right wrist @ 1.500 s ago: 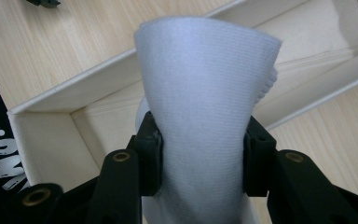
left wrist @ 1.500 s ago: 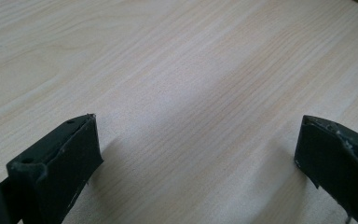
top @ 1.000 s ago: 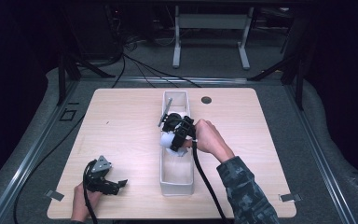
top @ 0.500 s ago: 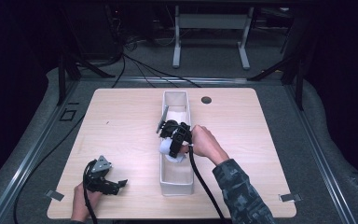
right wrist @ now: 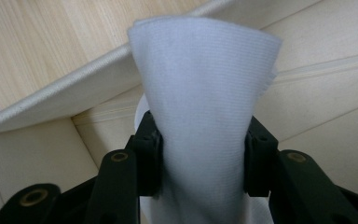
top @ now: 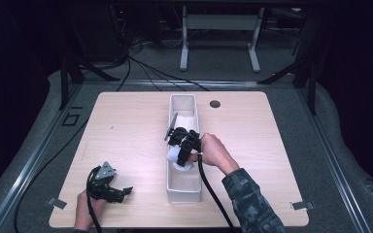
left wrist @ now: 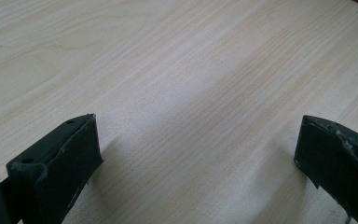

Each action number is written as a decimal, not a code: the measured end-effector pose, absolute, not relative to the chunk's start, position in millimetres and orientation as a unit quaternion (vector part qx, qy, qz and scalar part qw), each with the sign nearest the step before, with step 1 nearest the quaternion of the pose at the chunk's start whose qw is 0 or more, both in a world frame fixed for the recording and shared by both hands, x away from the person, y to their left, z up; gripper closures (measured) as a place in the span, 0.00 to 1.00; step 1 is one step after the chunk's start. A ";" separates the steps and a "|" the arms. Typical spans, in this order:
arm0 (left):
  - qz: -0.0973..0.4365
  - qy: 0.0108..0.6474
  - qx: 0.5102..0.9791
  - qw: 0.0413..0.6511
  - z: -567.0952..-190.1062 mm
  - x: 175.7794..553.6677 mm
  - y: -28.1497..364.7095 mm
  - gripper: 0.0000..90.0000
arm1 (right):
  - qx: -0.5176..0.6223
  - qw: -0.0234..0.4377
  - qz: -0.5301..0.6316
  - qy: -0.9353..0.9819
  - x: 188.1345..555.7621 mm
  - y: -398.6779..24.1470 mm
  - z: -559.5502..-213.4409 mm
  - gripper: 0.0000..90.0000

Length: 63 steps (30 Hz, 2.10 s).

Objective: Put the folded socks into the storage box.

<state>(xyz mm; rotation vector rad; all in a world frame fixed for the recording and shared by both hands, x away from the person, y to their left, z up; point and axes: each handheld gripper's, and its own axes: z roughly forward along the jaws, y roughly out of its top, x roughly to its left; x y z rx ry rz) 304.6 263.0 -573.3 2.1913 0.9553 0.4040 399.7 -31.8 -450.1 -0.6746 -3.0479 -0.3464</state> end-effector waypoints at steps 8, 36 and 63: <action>0.156 0.369 0.846 0.351 -573.3 304.6 263.1 0.00 | -0.210 -0.003 -0.093 -0.973 398.6 -32.2 -459.8 0.64; 0.156 0.369 0.846 0.351 -573.3 304.5 263.0 0.00 | -0.179 0.008 -0.083 -0.980 396.7 -29.5 -484.1 0.58; 0.156 0.369 0.846 0.351 -573.3 304.6 263.1 0.00 | -0.181 -0.010 -0.084 -0.980 390.2 -31.9 -471.0 0.65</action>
